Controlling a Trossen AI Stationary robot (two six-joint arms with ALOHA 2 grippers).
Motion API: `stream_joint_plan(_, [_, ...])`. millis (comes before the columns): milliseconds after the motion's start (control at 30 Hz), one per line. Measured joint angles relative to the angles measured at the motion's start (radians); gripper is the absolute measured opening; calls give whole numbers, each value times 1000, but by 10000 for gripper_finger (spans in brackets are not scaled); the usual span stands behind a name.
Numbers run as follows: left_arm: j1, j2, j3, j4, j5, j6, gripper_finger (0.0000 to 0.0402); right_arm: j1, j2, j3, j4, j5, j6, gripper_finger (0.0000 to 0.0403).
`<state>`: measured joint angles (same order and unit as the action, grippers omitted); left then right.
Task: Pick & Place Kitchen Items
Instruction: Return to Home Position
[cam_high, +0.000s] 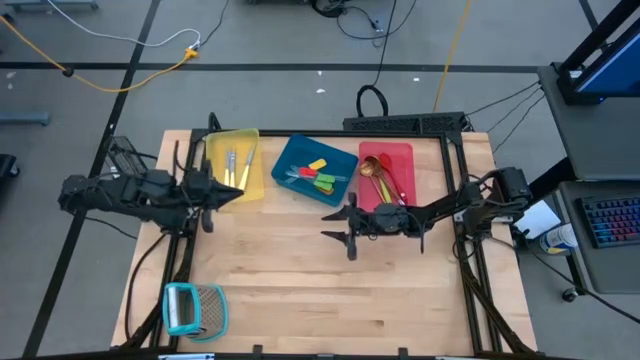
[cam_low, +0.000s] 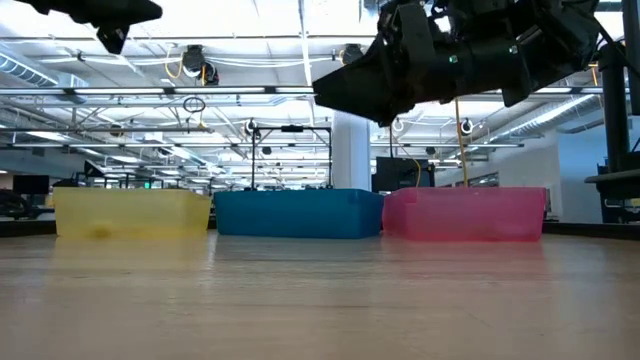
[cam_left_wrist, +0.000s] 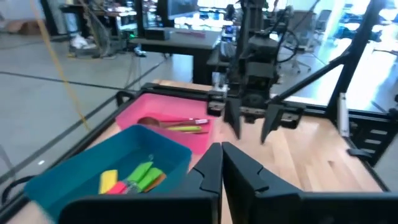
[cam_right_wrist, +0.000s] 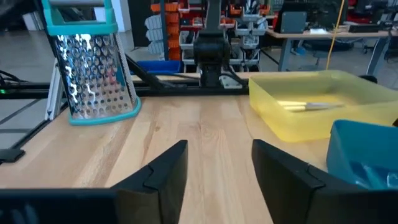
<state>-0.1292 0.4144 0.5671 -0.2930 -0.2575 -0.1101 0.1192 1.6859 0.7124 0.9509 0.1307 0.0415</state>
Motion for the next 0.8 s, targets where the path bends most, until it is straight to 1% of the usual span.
stream_joint_plan(100, [-5, -46, -10, -24, -25, 7, 20, 0, -33, 0, -31, 0, -5, 150])
stream_joint_plan(333, [-11, -173, -110, -24, -23, 67, 22, 0, -205, 0, -311, 0, -35, 67])
stream_joint_plan(467, [-11, -255, -179, -12, -23, 75, 11, 0, -315, 0, -476, 0, -52, 15])
stream_joint_plan(500, [-11, -277, -194, -4, -23, 75, 7, 0, -340, 0, -510, 0, -62, 7])
stream_joint_plan(600, [-11, -346, -250, 17, -22, 77, 3, 3, -410, 0, -589, 2, -72, 8])
stream_joint_plan(700, [-11, -410, -304, 40, -23, 81, 12, 3, -463, 0, -659, 7, -102, 6])
stream_joint_plan(800, [-11, -409, -347, 73, -18, 88, 23, 3, -504, -12, -694, 7, -129, 2])
